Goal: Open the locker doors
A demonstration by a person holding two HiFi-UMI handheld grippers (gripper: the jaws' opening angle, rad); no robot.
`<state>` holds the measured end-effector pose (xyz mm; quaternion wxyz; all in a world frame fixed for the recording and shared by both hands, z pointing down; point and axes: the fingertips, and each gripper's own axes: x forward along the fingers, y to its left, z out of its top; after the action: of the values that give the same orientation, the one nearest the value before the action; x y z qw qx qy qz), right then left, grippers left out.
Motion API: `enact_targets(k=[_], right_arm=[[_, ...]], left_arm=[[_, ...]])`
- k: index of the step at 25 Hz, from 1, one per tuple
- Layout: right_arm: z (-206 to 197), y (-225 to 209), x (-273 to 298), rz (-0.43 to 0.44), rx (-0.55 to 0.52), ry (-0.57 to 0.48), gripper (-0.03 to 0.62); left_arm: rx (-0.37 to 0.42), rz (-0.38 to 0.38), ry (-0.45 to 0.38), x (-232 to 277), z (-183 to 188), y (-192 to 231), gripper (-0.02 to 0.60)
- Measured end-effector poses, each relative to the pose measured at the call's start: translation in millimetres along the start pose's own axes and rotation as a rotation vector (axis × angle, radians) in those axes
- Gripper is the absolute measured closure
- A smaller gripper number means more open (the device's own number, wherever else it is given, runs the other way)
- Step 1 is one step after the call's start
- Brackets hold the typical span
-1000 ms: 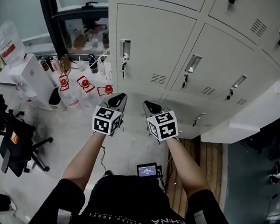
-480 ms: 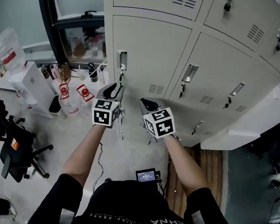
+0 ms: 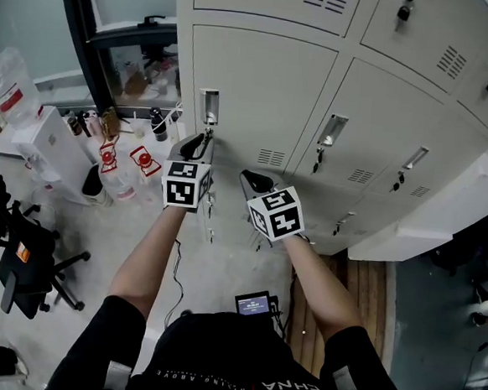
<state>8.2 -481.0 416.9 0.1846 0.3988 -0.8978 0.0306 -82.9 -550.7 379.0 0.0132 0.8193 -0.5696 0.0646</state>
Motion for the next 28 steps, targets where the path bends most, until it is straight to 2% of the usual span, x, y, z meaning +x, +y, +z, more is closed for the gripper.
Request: enact_targets(k=[1,6,9,19,28], right_arm=[[-1,0,0,-0.001,0.001,0.002,0.562],[-5,-2,1,-0.007,0.006,0.006,0.562],[-6,-2,1,-0.011,0.010,0.010,0.562],[-5,0,4,-0.006,0.023,0.005,0.562],[5,3,8,0.006,0.048,-0.016,0.562]], left_arm=[[0.008,-0.002,0.003,1,0,-1,0.508],[0.017,-0.015,0.008,2,0,-2,0.523],[0.060,-0.021,0.020,2,0,-2,0.528],[0.395,-0.050,0.098,4,-5,-7,0.531],[0.745,-0.072,0.170,3,-8,-11,0.530]])
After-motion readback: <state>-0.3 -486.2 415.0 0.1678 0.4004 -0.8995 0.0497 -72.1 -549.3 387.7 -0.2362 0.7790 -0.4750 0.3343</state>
